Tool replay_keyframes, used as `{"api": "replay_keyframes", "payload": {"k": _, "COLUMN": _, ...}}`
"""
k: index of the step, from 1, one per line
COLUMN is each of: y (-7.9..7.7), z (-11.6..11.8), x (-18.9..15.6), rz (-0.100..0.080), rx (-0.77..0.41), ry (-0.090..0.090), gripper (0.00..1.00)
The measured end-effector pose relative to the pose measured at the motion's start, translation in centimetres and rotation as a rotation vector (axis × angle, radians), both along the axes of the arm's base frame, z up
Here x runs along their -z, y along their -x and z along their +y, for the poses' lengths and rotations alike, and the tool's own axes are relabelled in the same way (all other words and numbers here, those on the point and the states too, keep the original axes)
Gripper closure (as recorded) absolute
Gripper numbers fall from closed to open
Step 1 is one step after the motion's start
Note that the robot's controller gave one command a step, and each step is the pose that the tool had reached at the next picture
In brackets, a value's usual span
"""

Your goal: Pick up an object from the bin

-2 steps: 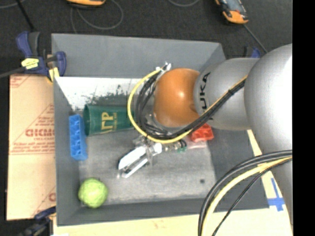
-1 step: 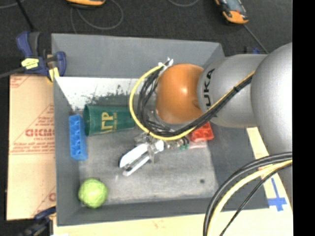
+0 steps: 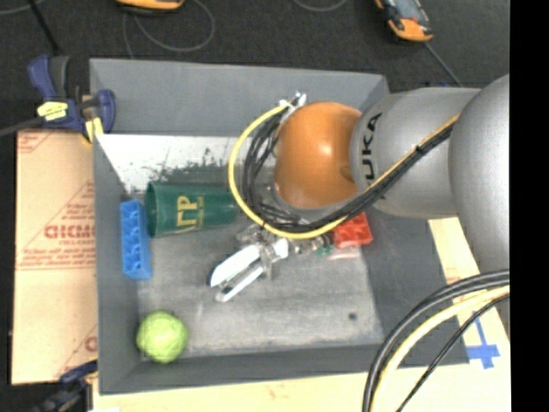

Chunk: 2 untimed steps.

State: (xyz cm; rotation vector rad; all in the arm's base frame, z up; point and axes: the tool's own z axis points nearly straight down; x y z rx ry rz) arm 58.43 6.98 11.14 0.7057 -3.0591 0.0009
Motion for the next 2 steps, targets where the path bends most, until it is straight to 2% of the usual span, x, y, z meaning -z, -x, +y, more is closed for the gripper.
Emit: {"api": "replay_keyframes", "payload": {"k": 2, "y": -0.11, "z": -0.04, "x": -2.28, "rz": -0.006, "rx": 0.002, "ry": -0.001, "gripper": 1.00}}
